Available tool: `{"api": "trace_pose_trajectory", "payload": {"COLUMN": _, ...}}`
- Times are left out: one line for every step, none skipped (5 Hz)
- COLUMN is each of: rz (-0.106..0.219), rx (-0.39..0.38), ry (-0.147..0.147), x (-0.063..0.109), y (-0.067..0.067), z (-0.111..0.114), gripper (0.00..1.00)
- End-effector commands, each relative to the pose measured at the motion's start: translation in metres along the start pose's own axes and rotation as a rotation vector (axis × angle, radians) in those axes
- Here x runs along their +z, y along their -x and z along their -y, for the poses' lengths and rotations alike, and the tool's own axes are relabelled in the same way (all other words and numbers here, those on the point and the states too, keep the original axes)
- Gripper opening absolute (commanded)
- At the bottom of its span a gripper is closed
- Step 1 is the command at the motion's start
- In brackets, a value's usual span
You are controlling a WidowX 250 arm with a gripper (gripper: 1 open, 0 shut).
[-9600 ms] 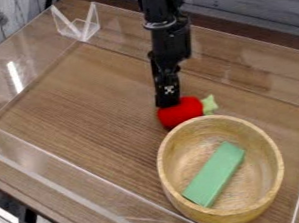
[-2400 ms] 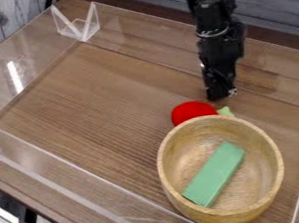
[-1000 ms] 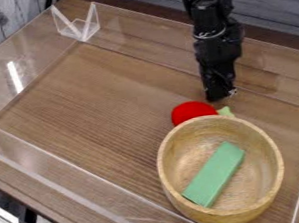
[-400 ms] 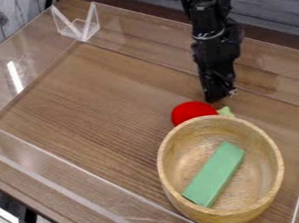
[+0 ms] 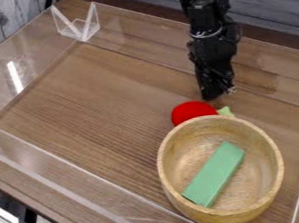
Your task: Move the red object to the right side of the table
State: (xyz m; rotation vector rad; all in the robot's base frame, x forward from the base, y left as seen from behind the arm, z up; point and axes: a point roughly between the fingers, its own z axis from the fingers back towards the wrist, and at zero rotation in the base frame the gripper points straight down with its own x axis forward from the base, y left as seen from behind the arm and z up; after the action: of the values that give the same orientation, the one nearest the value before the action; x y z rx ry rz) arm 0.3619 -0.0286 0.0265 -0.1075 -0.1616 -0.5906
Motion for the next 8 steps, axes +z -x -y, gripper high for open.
{"api": "trace_pose_trajectory", "payload": {"rz": 0.106, "rx": 0.016, "ry": -0.082, "x": 0.042, "y": -0.018, "z": -0.012, "gripper": 0.00}}
{"api": "trace_pose_trajectory", "payload": {"rz": 0.123, "rx": 0.041, "ry": -0.097, "x": 0.049, "y": -0.019, "z": -0.016, "gripper": 0.00}}
{"api": "trace_pose_trajectory", "payload": {"rz": 0.156, "rx": 0.055, "ry": -0.125, "x": 0.065, "y": -0.018, "z": -0.013, "gripper": 0.00}}
{"api": "trace_pose_trajectory", "payload": {"rz": 0.145, "rx": 0.046, "ry": -0.107, "x": 0.056, "y": -0.014, "z": -0.011, "gripper": 0.00}}
{"api": "trace_pose_trajectory", "payload": {"rz": 0.133, "rx": 0.039, "ry": -0.092, "x": 0.046, "y": -0.012, "z": -0.011, "gripper": 0.00}}
{"api": "trace_pose_trajectory", "payload": {"rz": 0.123, "rx": 0.034, "ry": -0.076, "x": 0.036, "y": -0.011, "z": -0.010, "gripper": 0.00}}
{"api": "trace_pose_trajectory", "payload": {"rz": 0.112, "rx": 0.027, "ry": -0.059, "x": 0.026, "y": -0.009, "z": -0.010, "gripper": 0.00}}
{"api": "trace_pose_trajectory", "payload": {"rz": 0.112, "rx": 0.026, "ry": -0.053, "x": 0.022, "y": -0.008, "z": -0.010, "gripper": 0.00}}
